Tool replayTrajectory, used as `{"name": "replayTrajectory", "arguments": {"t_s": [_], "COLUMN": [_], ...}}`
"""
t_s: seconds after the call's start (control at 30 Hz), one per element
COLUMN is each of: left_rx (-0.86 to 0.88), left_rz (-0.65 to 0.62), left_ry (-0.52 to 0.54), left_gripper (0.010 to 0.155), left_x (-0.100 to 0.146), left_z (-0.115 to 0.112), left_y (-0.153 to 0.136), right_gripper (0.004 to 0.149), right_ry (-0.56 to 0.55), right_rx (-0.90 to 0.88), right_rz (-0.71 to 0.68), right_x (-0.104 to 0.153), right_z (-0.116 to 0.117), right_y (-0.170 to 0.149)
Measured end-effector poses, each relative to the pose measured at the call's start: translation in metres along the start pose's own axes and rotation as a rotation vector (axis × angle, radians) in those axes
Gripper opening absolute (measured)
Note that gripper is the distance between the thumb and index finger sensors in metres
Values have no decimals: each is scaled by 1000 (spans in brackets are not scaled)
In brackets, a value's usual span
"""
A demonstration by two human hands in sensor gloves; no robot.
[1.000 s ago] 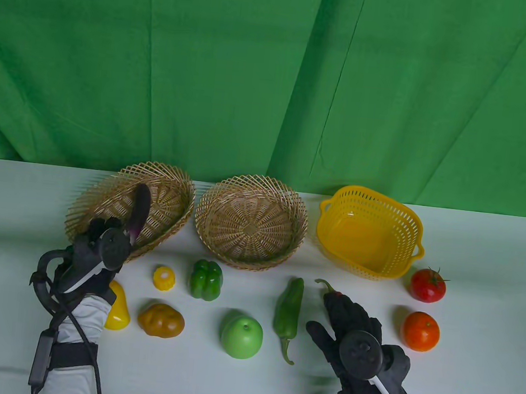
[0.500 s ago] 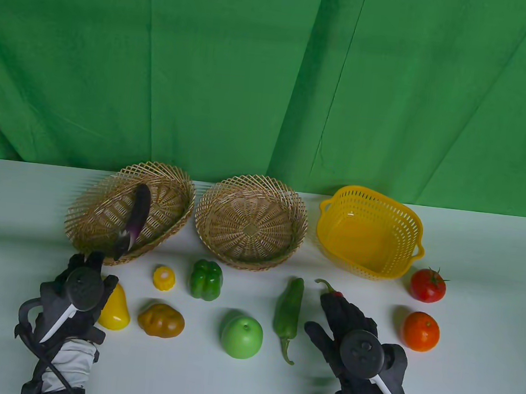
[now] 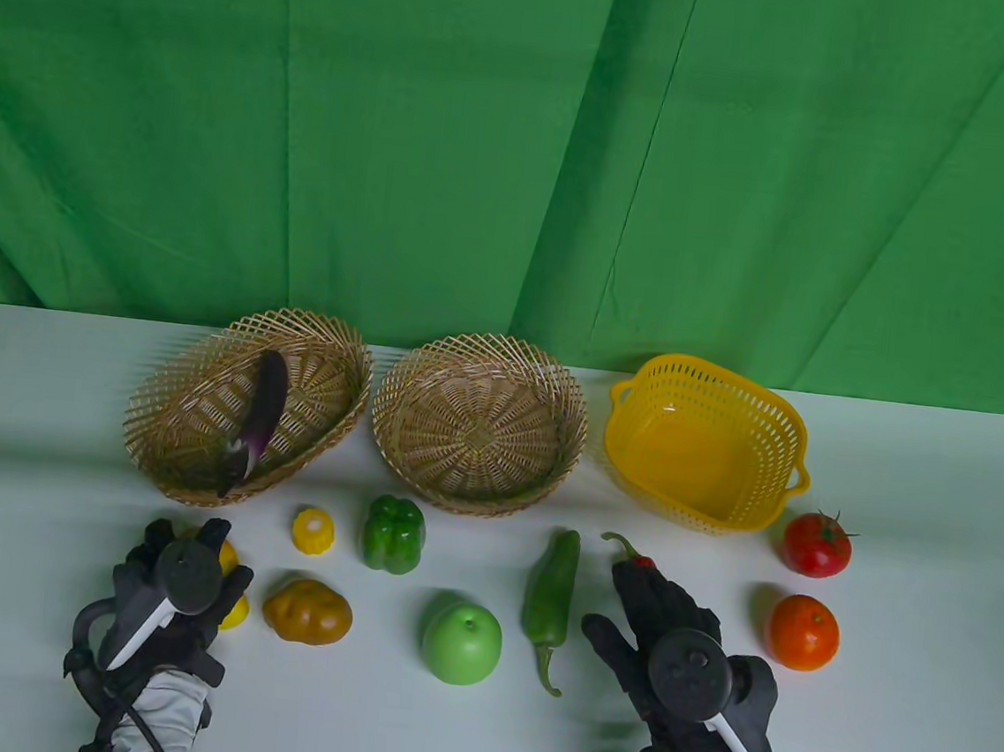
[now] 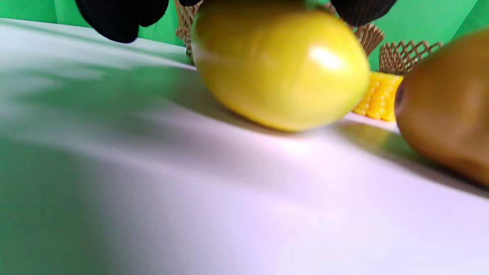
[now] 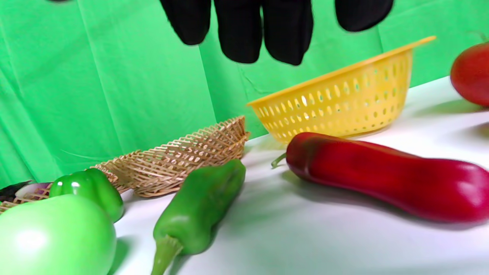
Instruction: Place 10 objects into 3 containers, with green background
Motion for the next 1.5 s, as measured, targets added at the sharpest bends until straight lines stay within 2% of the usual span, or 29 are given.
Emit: {"name": "replayTrajectory", "arguments": {"t_s": [0.13, 0.37, 0.47, 0.67, 0.83, 1.1, 1.23, 1.5], "left_rx": [43, 194, 249, 224, 234, 230, 224, 172], "left_rz": [-19, 9, -10, -15, -21, -33, -36, -49], "left_ry": [-48, 27, 23, 11, 33, 93, 152, 230], "left_gripper": [79, 80, 78, 77, 76, 76, 76, 75], "left_x": [-8, -11, -10, -2, 10, 29, 36, 30], "left_z": [-7, 3, 5, 4, 13, 38, 60, 98], "left_y": [5, 0, -6, -15, -20, -22, -21, -9], "right_gripper": [78, 77, 77, 77, 77, 77, 77, 77], "right_ry": [-1, 8, 6, 7, 5, 5, 4, -6], "right_rx": [5, 19, 14, 7, 1, -2, -15, -20], "right_rz": [4, 10, 12, 6, 0, -6, -6, -4], "right_x": [0, -1, -1, -1, -1, 0, 0, 1], "right_z": [0, 1, 0, 1, 1, 3, 2, 0], "right_y": [-1, -2, -2, -1, 0, 1, 2, 2]}}
Point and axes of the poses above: the tracker on the back of each hand, its own y axis roughly to the thumb side, its own x axis roughly from the fingertips to the wrist, z = x × y, the point moved 4 cm from there along -x, roughly from the wrist to the fingertips, and after that the axes turned 13 degrees about -y, right-handed, at the moved point
